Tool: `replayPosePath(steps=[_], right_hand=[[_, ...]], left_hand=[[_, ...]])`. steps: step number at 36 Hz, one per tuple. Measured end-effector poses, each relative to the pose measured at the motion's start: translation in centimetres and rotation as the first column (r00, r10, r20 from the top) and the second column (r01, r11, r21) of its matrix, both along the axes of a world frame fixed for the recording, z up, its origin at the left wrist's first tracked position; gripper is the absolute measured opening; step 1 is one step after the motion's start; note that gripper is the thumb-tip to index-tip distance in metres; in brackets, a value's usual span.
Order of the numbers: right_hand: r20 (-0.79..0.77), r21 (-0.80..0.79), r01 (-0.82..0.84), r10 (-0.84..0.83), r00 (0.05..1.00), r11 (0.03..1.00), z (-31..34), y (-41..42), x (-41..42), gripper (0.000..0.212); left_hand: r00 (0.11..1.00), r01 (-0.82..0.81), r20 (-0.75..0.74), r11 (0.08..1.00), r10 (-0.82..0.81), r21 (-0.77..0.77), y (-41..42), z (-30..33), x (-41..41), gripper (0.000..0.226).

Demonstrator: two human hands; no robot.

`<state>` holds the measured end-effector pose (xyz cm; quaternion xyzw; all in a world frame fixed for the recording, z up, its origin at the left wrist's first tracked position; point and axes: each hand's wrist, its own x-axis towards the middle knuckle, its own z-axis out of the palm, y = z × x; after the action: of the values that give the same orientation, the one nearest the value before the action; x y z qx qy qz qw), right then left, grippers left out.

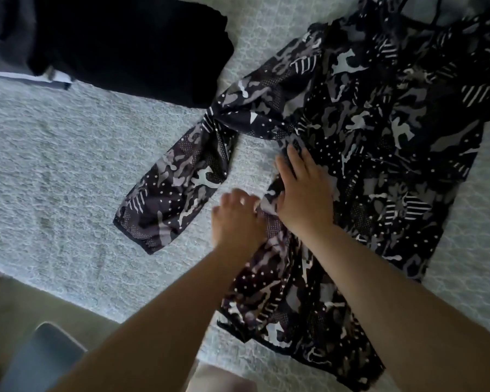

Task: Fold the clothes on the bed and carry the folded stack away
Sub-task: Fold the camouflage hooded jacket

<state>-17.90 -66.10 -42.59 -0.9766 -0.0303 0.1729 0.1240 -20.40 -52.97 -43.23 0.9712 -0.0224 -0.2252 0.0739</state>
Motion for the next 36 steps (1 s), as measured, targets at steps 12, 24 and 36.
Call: replayPosePath(steps=[12,24,36], right_hand=[[-0.165,-0.228,-0.056,0.018,0.986,0.972,-2.6,-3.0,5.1,0.065],[0.208,0.218,0.047,-0.093,0.974,0.975,-0.1,1.0,8.3,0.065],[-0.399,0.811,0.567,-0.573,0.716,0.143,7.7,-4.9,9.8,0.017]], left_hand=[[0.933,-0.352,0.079,0.936,0.352,-0.023,9.2,-3.8,11.3,0.079],[0.858,-0.508,-0.334,0.549,0.390,-0.664,7.7,1.5,14.8,0.024],[0.924,-0.369,-0.383,0.290,0.008,-0.883,-7.5,8.1,14.7,0.028]])
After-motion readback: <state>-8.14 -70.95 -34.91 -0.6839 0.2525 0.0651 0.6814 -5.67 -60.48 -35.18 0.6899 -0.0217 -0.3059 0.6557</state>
